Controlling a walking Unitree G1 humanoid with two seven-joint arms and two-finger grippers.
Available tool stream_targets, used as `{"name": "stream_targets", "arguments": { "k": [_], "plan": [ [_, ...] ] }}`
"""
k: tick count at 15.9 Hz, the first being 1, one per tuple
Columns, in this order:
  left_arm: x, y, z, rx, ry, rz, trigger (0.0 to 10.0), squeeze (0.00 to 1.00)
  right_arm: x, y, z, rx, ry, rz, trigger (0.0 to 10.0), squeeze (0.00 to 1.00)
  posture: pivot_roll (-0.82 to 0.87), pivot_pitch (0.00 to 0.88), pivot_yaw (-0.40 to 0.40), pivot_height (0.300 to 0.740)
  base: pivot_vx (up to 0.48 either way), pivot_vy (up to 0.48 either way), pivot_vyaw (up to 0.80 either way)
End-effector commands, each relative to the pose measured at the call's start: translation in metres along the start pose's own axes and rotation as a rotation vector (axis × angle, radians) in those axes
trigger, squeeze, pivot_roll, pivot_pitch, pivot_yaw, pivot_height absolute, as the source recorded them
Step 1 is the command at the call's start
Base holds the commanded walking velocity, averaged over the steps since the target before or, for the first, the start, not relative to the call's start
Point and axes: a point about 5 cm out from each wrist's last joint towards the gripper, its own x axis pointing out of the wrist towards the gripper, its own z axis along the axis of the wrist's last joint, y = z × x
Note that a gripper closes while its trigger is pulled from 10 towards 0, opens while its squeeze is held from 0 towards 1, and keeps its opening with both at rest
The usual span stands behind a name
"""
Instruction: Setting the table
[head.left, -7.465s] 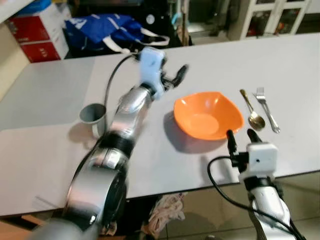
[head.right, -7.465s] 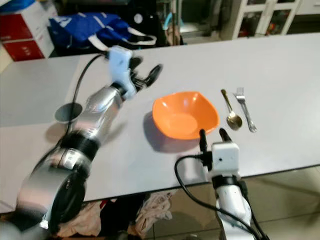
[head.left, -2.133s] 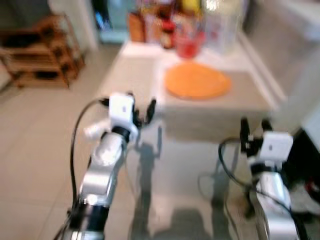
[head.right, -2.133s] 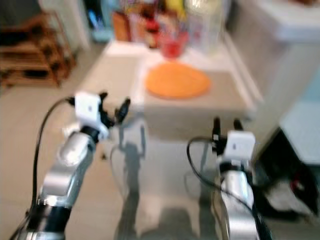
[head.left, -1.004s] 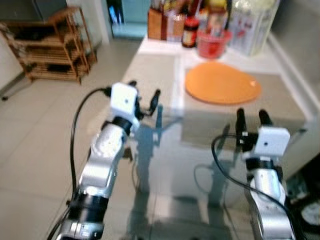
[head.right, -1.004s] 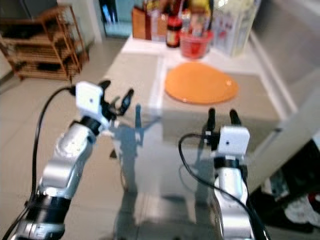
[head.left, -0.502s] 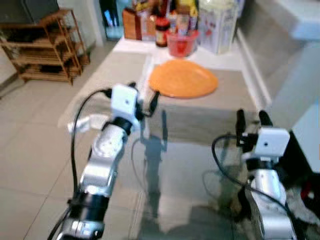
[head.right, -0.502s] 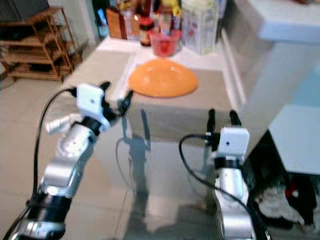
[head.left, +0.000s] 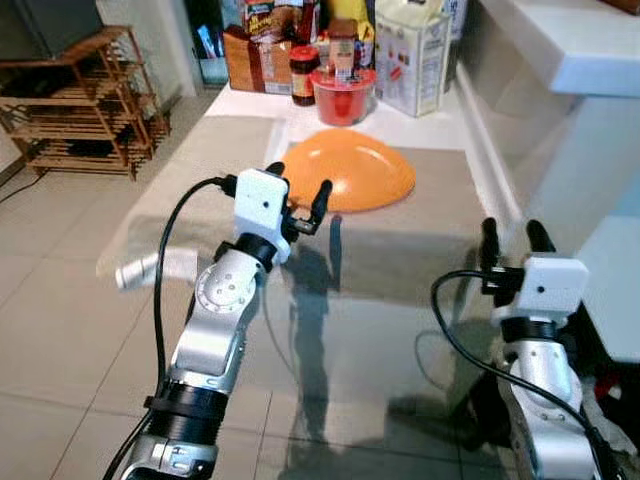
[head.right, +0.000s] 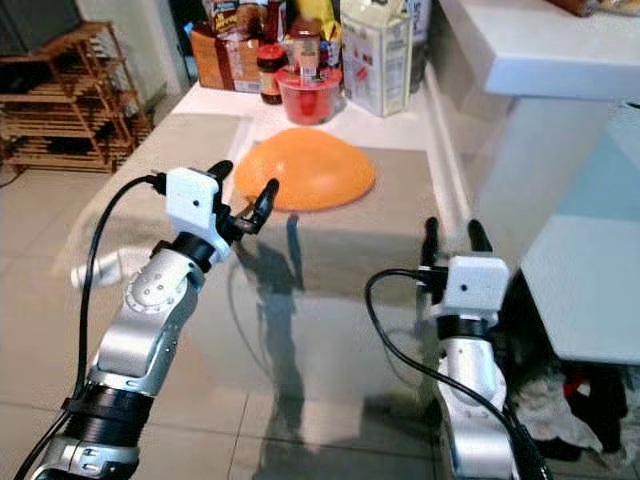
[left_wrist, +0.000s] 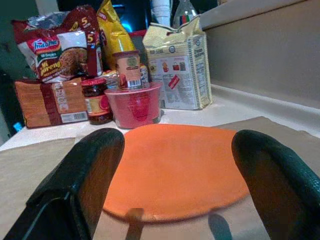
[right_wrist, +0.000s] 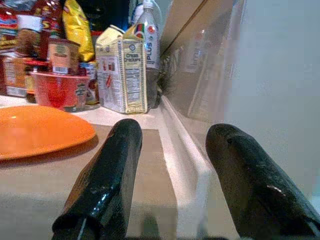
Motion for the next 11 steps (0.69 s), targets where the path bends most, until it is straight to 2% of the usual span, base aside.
{"name": "stream_targets", "arguments": {
  "k": [1, 8, 9, 10, 11],
  "plan": [
    [0.002, 0.005, 0.004, 0.014, -0.014, 0.015, 10.0, 0.0, 0.003, 0.004, 0.005, 0.009, -0.03, 0.012, 10.0, 0.0, -0.03, 0.0, 0.037, 0.722, 0.442, 0.0, 0.0],
    [0.003, 0.0, 0.009, 0.054, -0.045, -0.015, 10.0, 0.0, 0.002, 0.006, 0.004, 0.013, -0.025, 0.023, 10.0, 0.0, -0.03, 0.0, 0.032, 0.722, 0.453, 0.0, 0.0],
    [0.009, 0.001, 0.014, 0.07, -0.039, -0.026, 10.0, 0.0, 0.002, 0.007, 0.004, 0.015, -0.023, 0.025, 10.0, 0.0, -0.03, 0.0, 0.03, 0.722, 0.0, 0.0, 0.0],
    [0.009, 0.001, 0.014, 0.07, -0.039, -0.026, 10.0, 0.0, 0.002, 0.007, 0.004, 0.015, -0.023, 0.025, 10.0, 0.0, -0.03, 0.0, 0.03, 0.722, 0.0, 0.0, 0.0],
    [0.023, 0.005, 0.02, 0.096, -0.018, -0.036, 10.0, 0.0, 0.002, 0.008, 0.003, 0.017, -0.022, 0.031, 10.0, 0.0, -0.02, 0.0, 0.027, 0.722, 0.0, 0.0, 0.0]
  ]
}}
